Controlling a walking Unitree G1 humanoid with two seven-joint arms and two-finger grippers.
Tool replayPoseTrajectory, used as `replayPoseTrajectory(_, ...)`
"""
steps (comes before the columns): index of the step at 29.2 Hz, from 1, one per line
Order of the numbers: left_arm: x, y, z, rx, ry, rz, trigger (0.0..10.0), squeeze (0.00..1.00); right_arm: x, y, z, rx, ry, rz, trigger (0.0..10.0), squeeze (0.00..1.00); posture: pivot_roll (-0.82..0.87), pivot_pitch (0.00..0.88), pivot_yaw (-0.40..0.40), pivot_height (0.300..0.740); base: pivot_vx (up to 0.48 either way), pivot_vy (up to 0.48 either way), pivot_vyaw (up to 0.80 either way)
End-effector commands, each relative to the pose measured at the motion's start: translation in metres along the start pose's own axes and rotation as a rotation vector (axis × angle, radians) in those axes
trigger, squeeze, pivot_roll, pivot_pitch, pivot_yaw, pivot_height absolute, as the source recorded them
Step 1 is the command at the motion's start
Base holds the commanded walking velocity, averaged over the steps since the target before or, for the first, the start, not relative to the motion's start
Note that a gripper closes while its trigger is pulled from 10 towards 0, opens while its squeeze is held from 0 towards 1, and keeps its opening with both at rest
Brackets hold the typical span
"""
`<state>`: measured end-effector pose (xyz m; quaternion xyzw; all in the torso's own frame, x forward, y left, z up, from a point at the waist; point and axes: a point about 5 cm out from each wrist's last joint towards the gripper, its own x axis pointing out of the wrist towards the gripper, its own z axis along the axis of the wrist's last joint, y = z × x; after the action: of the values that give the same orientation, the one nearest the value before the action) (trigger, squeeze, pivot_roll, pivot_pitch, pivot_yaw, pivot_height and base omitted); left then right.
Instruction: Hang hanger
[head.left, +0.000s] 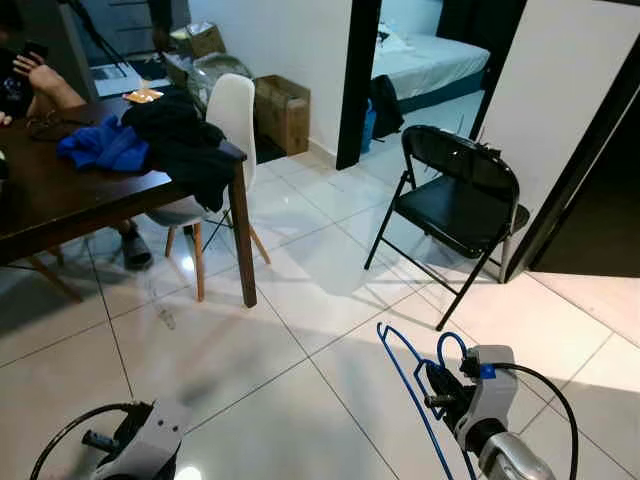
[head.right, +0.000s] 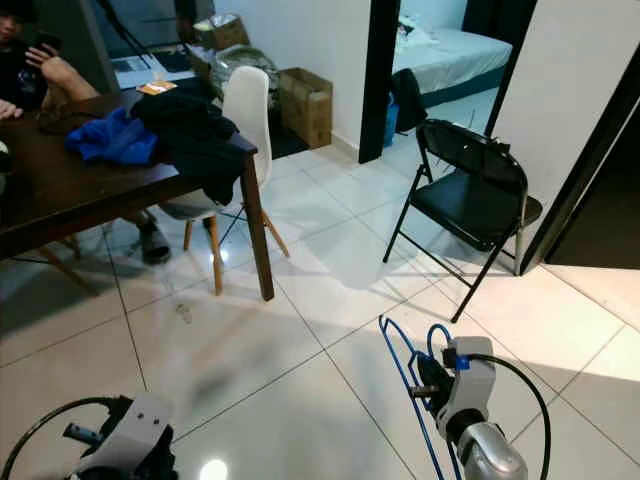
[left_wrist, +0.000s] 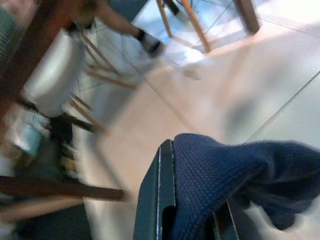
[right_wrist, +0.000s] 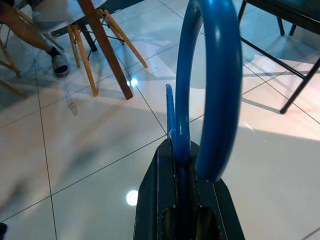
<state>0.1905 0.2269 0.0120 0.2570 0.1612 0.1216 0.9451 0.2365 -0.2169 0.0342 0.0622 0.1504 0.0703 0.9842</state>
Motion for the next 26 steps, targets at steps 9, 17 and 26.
replayPoseTrajectory(9, 0.018, -0.004, 0.013, -0.451, 0.072, -0.091, 10.0, 0.00, -0.003, 0.000, -0.001, 0.014, 0.019, -0.008, 10.0, 0.00, 0.06, 0.000, -0.012, 0.740, 0.059, 0.000, 0.00)
replayPoseTrajectory(17, 0.024, -0.002, 0.024, -0.502, 0.022, -0.136, 10.0, 0.00, -0.003, 0.003, -0.001, 0.011, 0.024, -0.005, 10.0, 0.00, 0.06, 0.000, -0.001, 0.740, 0.415, 0.000, 0.00)
replayPoseTrajectory(26, 0.039, 0.018, 0.056, -0.506, -0.086, -0.127, 10.0, 0.00, 0.018, 0.005, 0.004, 0.013, 0.036, -0.011, 10.0, 0.00, 0.06, 0.000, 0.006, 0.740, 0.455, 0.000, 0.00)
